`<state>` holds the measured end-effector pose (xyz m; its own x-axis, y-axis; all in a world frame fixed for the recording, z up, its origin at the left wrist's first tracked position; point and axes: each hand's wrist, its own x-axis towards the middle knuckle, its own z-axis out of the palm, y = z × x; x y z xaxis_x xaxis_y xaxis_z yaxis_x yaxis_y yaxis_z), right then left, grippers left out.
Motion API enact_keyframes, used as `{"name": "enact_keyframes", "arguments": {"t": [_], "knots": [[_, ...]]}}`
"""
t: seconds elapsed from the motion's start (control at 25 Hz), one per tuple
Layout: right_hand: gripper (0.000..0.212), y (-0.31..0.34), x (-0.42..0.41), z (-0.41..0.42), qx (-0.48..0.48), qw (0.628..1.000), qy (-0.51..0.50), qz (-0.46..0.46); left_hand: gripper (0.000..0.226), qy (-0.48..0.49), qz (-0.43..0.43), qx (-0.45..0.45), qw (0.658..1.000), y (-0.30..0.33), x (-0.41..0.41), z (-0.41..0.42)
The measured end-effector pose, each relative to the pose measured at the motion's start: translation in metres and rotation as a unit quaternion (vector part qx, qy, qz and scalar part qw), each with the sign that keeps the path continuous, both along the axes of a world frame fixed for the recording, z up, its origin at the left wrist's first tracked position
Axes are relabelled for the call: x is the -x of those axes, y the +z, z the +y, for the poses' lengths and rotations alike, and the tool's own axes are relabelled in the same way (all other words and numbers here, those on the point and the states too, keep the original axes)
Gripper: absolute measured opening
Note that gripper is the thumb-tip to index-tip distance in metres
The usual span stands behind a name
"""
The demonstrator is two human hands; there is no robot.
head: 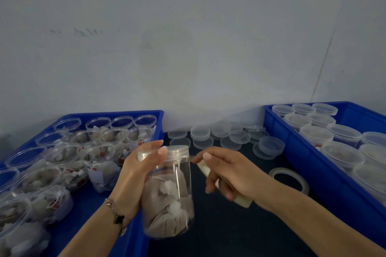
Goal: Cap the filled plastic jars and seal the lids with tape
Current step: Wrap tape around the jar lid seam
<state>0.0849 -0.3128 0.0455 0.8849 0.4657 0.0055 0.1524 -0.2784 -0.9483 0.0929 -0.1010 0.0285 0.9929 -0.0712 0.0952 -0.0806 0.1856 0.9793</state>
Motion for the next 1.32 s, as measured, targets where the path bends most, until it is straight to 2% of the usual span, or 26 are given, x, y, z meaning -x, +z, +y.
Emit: {"name": "enact_keyframes", "arguments": {"t": [0.16,0.24,0.36,0.52,0.76,0.96,1.12,1.2,1.28,1.32], "knots": [[0.02,-0.003,-0.003,0.003,0.091,0.988,-0.036,-0.123,0.108,0.021,-0.017,-0.016,1.0,0.002,0.002,-0.003],[0.032,-0.003,-0.003,0.006,0.124,0.974,-0.069,-0.174,0.109,0.033,-0.027,-0.019,0.999,0.003,0.003,-0.003],[0.045,-0.005,-0.006,0.01,0.137,0.965,-0.096,-0.202,0.109,0.043,-0.042,-0.024,0.998,0.002,0.003,-0.003],[0.038,-0.004,-0.008,0.014,0.157,0.954,-0.101,-0.236,0.109,0.049,-0.055,-0.032,0.997,0.001,0.003,-0.003],[0.026,-0.007,-0.002,0.024,0.26,0.862,-0.165,-0.402,0.1,0.101,-0.102,-0.095,0.985,0.001,0.007,-0.006],[0.017,-0.021,-0.012,0.028,0.256,0.846,-0.21,-0.417,0.078,0.145,-0.15,-0.164,0.964,-0.007,0.006,-0.006],[0.02,-0.046,-0.022,0.015,0.257,0.871,-0.21,-0.363,0.082,0.092,-0.086,-0.164,0.978,-0.029,-0.009,-0.016],[0.02,-0.066,-0.024,0.006,0.289,0.865,-0.209,-0.353,0.086,0.068,-0.073,-0.304,0.947,-0.039,-0.017,-0.018],[0.023,-0.088,-0.021,-0.002,0.328,0.855,-0.209,-0.342,0.09,0.027,-0.093,-0.486,0.869,-0.044,-0.022,-0.021],[0.025,-0.098,-0.019,-0.005,0.336,0.854,-0.208,-0.337,0.096,-0.005,-0.107,-0.547,0.83,-0.047,-0.024,-0.022]]}}
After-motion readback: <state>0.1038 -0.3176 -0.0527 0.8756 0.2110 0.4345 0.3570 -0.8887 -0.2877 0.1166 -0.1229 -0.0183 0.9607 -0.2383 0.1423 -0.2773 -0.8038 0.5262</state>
